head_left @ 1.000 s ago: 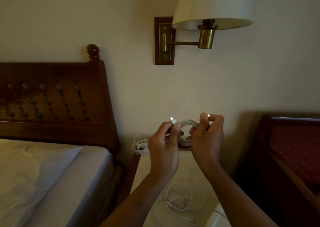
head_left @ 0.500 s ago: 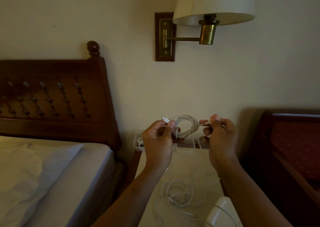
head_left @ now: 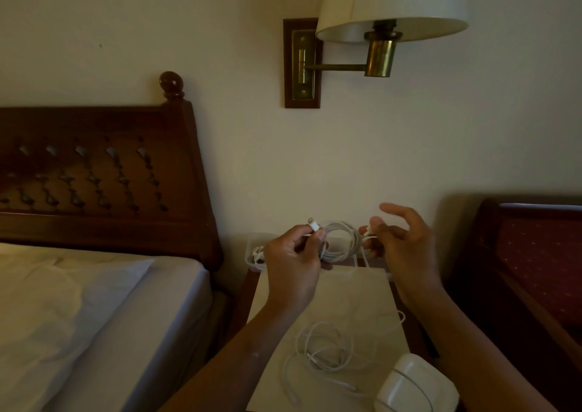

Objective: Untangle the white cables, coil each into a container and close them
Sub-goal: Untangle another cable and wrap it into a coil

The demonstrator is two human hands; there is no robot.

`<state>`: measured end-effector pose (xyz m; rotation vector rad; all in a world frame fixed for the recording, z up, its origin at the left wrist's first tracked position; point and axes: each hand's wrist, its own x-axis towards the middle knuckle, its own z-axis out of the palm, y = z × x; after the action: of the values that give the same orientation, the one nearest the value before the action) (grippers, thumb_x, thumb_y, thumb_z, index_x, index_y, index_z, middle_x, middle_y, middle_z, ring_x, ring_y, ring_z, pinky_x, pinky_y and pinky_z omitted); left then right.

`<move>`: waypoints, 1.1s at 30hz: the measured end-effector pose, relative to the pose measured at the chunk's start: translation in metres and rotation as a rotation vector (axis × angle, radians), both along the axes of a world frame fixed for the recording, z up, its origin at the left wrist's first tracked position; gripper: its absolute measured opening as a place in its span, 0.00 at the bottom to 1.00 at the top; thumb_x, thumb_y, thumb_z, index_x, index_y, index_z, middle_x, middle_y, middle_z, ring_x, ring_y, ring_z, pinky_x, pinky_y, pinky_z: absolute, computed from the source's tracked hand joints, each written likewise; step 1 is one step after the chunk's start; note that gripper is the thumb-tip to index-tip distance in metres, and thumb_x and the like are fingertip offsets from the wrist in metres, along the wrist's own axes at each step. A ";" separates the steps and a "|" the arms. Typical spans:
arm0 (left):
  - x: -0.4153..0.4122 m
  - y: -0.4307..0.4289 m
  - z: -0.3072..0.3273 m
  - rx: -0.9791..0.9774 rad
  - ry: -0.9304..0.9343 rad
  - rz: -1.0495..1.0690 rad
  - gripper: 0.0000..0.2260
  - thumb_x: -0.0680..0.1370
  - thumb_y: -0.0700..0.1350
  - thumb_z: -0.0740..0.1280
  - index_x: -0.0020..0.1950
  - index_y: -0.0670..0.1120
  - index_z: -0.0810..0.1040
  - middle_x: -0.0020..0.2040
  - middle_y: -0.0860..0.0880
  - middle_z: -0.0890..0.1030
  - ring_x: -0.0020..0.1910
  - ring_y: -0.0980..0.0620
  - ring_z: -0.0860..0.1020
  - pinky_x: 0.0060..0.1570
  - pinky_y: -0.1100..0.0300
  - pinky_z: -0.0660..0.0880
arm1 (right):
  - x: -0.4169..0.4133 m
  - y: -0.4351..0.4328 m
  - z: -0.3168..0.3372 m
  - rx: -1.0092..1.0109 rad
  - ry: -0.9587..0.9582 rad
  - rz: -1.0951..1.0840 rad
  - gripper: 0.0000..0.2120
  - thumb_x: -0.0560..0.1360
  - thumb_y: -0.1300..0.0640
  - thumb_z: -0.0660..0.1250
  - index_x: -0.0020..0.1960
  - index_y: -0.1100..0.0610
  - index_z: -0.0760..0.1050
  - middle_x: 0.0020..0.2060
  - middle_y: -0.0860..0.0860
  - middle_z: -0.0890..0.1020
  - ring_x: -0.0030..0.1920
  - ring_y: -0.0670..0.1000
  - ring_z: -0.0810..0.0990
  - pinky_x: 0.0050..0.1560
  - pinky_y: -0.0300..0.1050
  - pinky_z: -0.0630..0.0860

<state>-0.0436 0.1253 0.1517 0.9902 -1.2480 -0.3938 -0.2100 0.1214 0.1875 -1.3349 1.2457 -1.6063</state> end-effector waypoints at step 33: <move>-0.019 -0.103 -0.127 0.654 0.119 -0.267 0.11 0.85 0.49 0.65 0.53 0.47 0.87 0.43 0.45 0.87 0.44 0.46 0.85 0.44 0.50 0.84 | -0.015 -0.107 -0.126 0.345 0.496 0.081 0.10 0.77 0.60 0.73 0.36 0.56 0.84 0.28 0.53 0.84 0.27 0.49 0.83 0.28 0.39 0.80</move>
<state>-0.0631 0.0225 0.0252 1.3225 -1.1646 -1.1025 -0.2247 0.0143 0.0619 -1.5781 1.6445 -0.9689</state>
